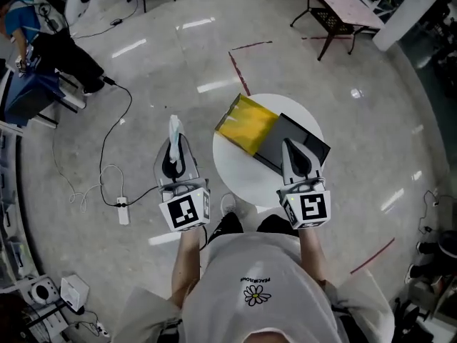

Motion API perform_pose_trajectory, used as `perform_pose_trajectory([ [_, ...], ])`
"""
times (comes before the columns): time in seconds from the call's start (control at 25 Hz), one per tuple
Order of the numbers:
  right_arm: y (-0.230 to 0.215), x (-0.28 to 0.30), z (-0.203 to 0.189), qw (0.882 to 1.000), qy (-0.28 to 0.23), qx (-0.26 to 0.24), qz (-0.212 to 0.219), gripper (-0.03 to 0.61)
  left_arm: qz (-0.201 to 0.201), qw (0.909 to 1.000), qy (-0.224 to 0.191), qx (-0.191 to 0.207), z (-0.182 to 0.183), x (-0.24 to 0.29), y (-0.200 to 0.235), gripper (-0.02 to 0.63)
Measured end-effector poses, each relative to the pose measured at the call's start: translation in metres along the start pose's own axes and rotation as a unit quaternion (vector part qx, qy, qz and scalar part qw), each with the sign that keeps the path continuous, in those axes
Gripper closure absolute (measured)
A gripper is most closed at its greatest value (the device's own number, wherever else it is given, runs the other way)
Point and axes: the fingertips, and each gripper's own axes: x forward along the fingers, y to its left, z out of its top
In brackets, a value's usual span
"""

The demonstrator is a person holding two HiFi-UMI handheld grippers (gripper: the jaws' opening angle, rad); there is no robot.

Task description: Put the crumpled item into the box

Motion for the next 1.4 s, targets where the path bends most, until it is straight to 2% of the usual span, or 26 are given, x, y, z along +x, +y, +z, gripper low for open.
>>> perform_pose_trajectory([
  [0.12,-0.013,0.019,0.002,1.000,-0.001,0.001,-0.011,0.577,-0.003,1.0000,0.007,0.004,-0.006,0.021,0.002,0.568],
  [0.28,-0.032,0.033,-0.005,1.000,-0.006,0.014,-0.006,0.577,-0.011,0.9997,0.023,0.008,-0.015,0.034,-0.022,0.568],
  [0.44,-0.036,0.056,-0.011,0.999,-0.020,0.033,0.018,0.577,-0.007,0.9997,0.018,0.017,-0.021,0.047,-0.038,0.568],
  [0.6,-0.045,0.061,-0.003,0.999,-0.031,0.003,0.039,0.577,-0.001,1.0000,0.001,0.010,-0.009,0.061,-0.054,0.569],
  [0.8,-0.064,0.067,0.008,0.998,-0.043,0.005,0.040,0.577,0.002,0.9997,-0.021,0.016,0.012,0.083,-0.066,0.571],
  [1.12,-0.079,0.070,0.001,0.998,-0.033,0.017,0.043,0.577,-0.010,0.9998,-0.017,0.007,0.003,0.089,-0.086,0.571],
  [1.24,-0.080,0.073,-0.001,0.998,-0.031,0.020,0.047,0.577,-0.007,0.9997,-0.010,0.019,0.000,0.095,-0.086,0.571],
  [1.4,-0.081,0.073,-0.005,0.998,-0.023,0.021,0.047,0.577,-0.002,0.9981,-0.003,0.062,-0.004,0.108,-0.079,0.571],
])
